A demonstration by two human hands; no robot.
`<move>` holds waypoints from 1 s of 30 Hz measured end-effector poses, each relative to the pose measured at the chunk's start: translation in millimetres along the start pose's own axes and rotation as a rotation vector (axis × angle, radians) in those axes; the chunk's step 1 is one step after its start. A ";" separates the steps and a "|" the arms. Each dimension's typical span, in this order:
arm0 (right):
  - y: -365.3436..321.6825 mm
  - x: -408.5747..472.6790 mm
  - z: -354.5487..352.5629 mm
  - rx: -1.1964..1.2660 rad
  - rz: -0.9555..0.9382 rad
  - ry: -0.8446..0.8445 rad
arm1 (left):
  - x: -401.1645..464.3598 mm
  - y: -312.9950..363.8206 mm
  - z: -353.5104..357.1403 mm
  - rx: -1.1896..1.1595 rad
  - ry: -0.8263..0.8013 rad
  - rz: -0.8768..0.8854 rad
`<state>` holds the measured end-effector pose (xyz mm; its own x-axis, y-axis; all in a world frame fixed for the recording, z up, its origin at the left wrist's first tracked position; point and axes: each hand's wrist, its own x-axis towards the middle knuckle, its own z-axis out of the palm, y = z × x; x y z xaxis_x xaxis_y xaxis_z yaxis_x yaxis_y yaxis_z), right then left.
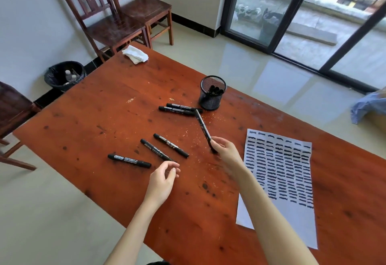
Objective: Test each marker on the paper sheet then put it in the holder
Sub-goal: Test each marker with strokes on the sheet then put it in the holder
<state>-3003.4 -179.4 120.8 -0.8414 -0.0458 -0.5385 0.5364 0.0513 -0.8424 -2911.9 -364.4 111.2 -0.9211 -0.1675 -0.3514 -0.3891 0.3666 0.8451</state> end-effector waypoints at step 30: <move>59.8 -210.7 -152.2 1.138 -0.223 0.295 | -152.7 90.7 180.7 0.594 -0.650 0.595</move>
<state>-2804.1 -14.8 186.7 -0.8260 0.2971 -0.4791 0.0026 -0.8479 -0.5302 -2808.9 -140.2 168.8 -0.7269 0.6425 -0.2425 0.3443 0.6464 0.6809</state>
